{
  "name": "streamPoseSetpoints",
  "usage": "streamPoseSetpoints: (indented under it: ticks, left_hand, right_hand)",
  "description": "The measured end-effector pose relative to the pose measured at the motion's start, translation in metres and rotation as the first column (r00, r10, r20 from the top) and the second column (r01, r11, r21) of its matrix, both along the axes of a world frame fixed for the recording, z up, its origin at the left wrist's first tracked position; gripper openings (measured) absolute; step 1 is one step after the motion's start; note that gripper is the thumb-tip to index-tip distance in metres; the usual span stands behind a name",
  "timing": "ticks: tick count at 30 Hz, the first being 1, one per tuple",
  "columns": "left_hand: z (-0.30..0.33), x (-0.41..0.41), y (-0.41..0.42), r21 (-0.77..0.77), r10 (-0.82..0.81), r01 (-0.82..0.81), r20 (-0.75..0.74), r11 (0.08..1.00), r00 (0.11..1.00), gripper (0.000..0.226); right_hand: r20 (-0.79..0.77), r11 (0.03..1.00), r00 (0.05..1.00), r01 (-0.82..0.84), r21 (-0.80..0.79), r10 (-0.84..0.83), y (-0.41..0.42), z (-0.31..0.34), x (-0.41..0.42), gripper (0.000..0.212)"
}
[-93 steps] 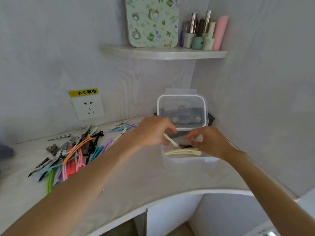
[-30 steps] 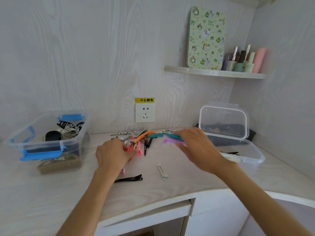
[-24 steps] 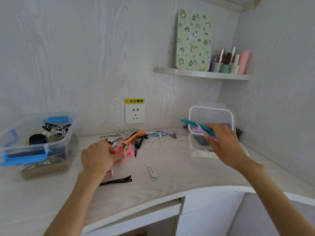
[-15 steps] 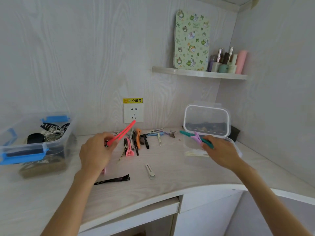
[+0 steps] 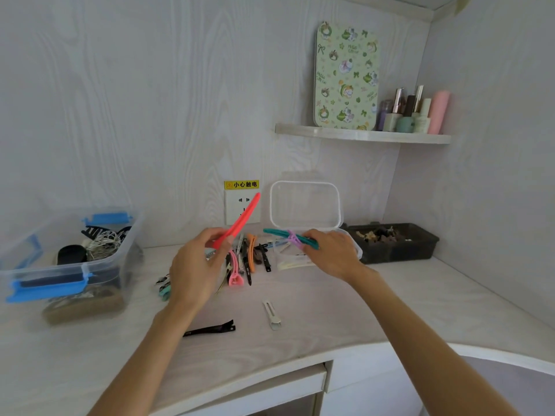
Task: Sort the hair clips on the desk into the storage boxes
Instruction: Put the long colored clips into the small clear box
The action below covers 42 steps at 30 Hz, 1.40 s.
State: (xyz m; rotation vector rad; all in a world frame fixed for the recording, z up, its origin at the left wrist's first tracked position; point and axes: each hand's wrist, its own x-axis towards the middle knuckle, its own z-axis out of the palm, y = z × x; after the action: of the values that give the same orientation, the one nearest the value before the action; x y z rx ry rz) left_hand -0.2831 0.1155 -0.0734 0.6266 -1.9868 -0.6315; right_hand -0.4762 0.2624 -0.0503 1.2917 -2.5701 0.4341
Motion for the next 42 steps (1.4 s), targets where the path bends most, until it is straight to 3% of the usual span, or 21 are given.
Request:
streamPoseSetpoints:
  ticks: [2, 4, 7, 10, 13, 15, 16, 17, 19, 20, 22, 25, 28, 33, 39, 40, 42]
  left_hand:
    - [0.005, -0.010, 0.003, -0.011, -0.021, 0.021, 0.008, 1.000, 1.000, 0.023]
    - [0.012, -0.024, 0.011, -0.033, -0.066, 0.067, 0.040, 0.997, 0.997, 0.023]
    - [0.014, -0.055, 0.025, -0.073, -0.157, 0.166, 0.121, 0.983, 0.980, 0.021]
    - [0.006, -0.076, 0.030, -0.089, -0.184, 0.205, 0.204, 0.975, 0.961, 0.024]
    - [0.008, -0.071, 0.022, -0.020, -0.230, 0.239, 0.192, 0.971, 0.954, 0.044]
    - [0.012, -0.056, 0.013, 0.060, -0.193, 0.186, 0.156, 0.981, 0.969, 0.045]
    - [0.012, -0.049, 0.007, 0.095, -0.118, 0.104, 0.155, 0.990, 0.981, 0.043]
    - [0.011, -0.041, 0.001, 0.102, -0.011, -0.009, 0.192, 0.995, 0.981, 0.046]
    - [0.007, -0.026, -0.006, 0.021, 0.155, -0.176, 0.389, 0.984, 0.908, 0.050]
    - [0.003, -0.022, -0.008, -0.024, 0.182, -0.196, 0.490, 0.980, 0.852, 0.052]
    - [-0.002, -0.022, -0.010, -0.078, 0.199, -0.190, 0.601, 0.979, 0.774, 0.054]
    - [-0.003, -0.028, -0.011, -0.079, 0.190, -0.177, 0.586, 0.981, 0.788, 0.043]
    - [-0.003, -0.035, -0.011, -0.077, 0.198, -0.188, 0.572, 0.979, 0.796, 0.031]
    - [-0.008, -0.034, -0.017, -0.157, 0.335, -0.311, 0.652, 0.937, 0.680, 0.065]
    - [-0.001, -0.029, -0.022, 0.097, 0.104, -0.243, 0.708, 0.965, 0.698, 0.040]
    - [0.001, -0.029, -0.021, 0.109, 0.099, -0.241, 0.695, 0.964, 0.712, 0.036]
    - [0.005, -0.026, -0.018, 0.072, 0.155, -0.261, 0.643, 0.963, 0.750, 0.026]
  right_hand:
    - [0.069, 0.998, 0.997, -0.018, -0.056, 0.021, -0.004, 0.002, -0.006, 0.034]
    - [0.121, 0.970, 0.991, -0.017, -0.244, 0.048, 0.000, 0.001, -0.010, 0.036]
    - [0.162, 0.811, 0.986, 0.058, -0.583, 0.047, 0.016, -0.004, -0.005, 0.035]
    - [0.142, 0.710, 0.989, 0.072, -0.700, 0.040, 0.034, -0.006, 0.007, 0.029]
    - [0.140, 0.722, 0.974, -0.034, -0.691, 0.180, 0.038, -0.003, 0.029, 0.023]
    - [0.185, 0.797, 0.944, -0.114, -0.594, 0.273, 0.032, -0.004, 0.051, 0.015]
    - [0.207, 0.862, 0.930, -0.176, -0.475, 0.304, 0.027, -0.006, 0.063, 0.009]
    - [0.225, 0.920, 0.922, -0.240, -0.311, 0.317, 0.022, -0.010, 0.074, 0.016]
    - [0.261, 0.951, 0.917, -0.308, -0.020, 0.302, 0.013, -0.026, 0.088, 0.041]
    - [0.257, 0.947, 0.917, -0.320, 0.026, 0.304, 0.010, -0.034, 0.089, 0.043]
    - [0.216, 0.926, 0.901, -0.372, -0.062, 0.376, 0.007, -0.043, 0.080, 0.034]
    - [0.094, 0.876, 0.873, -0.466, -0.126, 0.478, 0.006, -0.047, 0.054, 0.019]
    - [0.024, 0.868, 0.871, -0.486, -0.097, 0.491, -0.002, -0.044, 0.038, 0.024]
    - [0.023, 0.877, 0.883, -0.463, -0.127, 0.469, -0.026, -0.048, 0.020, 0.034]
    - [-0.074, 0.851, 0.863, -0.505, -0.144, 0.499, -0.018, -0.044, 0.027, 0.015]
    - [-0.147, 0.837, 0.857, -0.515, -0.186, 0.495, -0.015, -0.040, 0.031, 0.011]
    - [-0.353, 0.758, 0.871, -0.478, -0.445, 0.343, -0.010, -0.032, 0.028, 0.008]
